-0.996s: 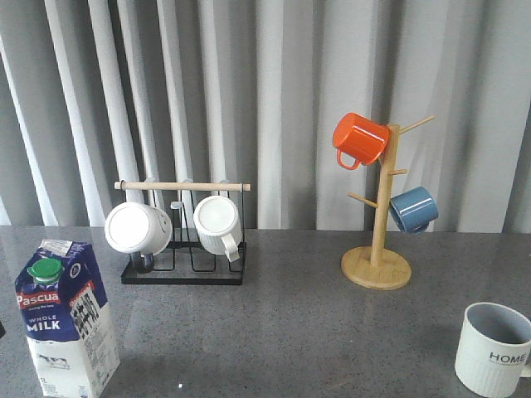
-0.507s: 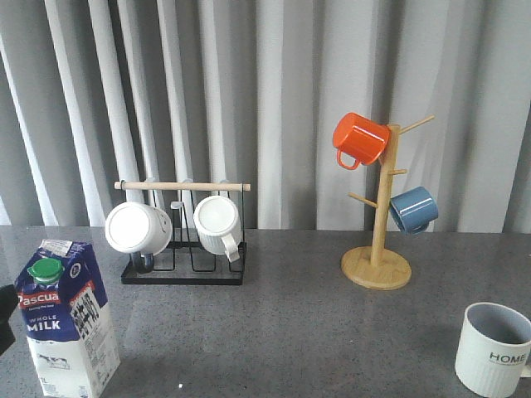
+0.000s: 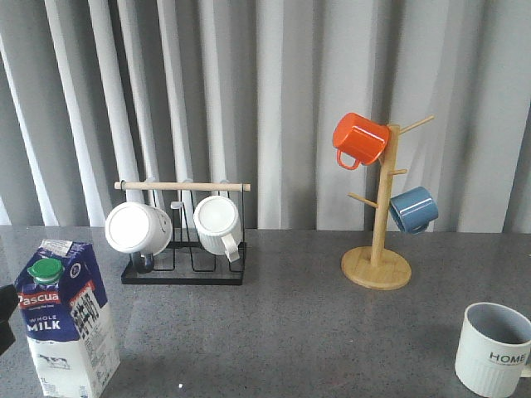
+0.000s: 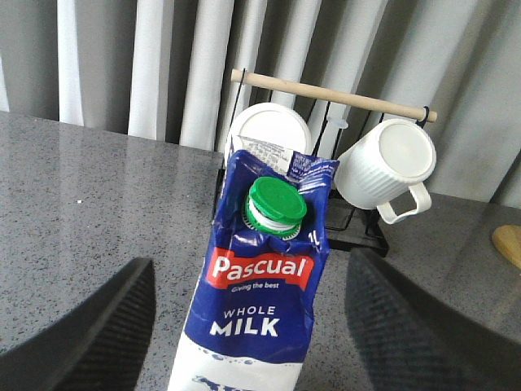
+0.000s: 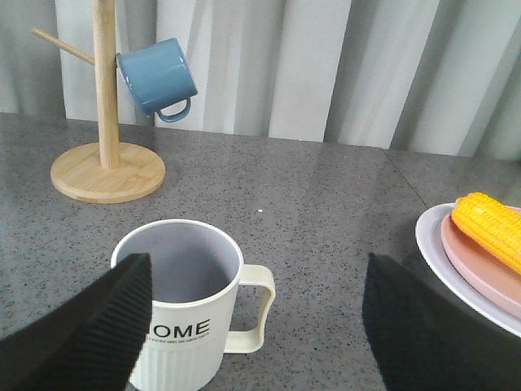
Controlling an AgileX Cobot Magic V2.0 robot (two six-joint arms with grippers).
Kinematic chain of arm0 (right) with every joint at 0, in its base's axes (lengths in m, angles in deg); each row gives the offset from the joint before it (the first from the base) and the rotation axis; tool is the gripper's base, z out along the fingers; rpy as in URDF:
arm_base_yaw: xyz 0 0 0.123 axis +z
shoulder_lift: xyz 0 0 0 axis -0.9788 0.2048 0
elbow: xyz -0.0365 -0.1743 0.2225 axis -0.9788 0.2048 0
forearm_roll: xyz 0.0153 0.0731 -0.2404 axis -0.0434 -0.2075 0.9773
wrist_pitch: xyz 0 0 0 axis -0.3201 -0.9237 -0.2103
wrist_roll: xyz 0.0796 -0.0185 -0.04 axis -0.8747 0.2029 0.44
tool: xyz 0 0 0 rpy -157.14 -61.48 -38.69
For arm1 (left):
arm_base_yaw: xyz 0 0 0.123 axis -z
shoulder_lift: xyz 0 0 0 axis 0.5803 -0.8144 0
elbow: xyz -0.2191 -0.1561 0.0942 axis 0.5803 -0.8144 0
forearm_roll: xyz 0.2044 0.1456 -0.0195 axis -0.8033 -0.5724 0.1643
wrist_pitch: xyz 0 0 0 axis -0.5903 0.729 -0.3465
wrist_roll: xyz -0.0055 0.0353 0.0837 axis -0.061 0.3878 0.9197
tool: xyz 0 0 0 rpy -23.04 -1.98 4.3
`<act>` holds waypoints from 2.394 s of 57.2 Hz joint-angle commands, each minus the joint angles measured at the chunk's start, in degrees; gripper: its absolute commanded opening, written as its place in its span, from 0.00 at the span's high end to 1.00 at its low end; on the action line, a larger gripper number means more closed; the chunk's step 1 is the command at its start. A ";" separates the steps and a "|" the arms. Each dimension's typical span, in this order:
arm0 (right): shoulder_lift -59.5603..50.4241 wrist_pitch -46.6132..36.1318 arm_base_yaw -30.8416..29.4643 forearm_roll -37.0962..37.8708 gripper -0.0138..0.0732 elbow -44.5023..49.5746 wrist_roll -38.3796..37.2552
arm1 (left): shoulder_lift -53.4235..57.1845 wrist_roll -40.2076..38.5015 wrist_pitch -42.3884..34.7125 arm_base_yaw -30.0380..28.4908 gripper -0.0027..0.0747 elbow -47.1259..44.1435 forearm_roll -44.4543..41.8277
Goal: Place milk next to cup
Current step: 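Move the right gripper down toward the white HOME mug's handle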
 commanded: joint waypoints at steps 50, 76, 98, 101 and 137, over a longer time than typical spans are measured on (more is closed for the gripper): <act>8.41 -15.03 -10.92 43.51 0.29 6.76 -44.88 | 0.48 0.13 -4.36 0.37 0.33 2.04 -0.08; 18.92 -25.68 -12.06 48.65 0.29 6.76 -41.42 | 0.48 0.07 -4.36 0.37 0.33 2.04 -0.08; 27.31 -36.49 -16.08 50.94 0.30 6.76 -45.99 | 0.48 0.07 -4.36 0.37 0.33 2.04 -0.08; 27.48 -37.22 -17.43 51.68 0.30 6.76 -47.47 | 0.48 0.07 -4.36 0.37 0.33 2.04 -0.08; 36.63 -45.22 -19.50 56.55 0.30 4.79 -49.22 | 0.48 0.07 -4.36 0.37 0.33 2.04 -0.08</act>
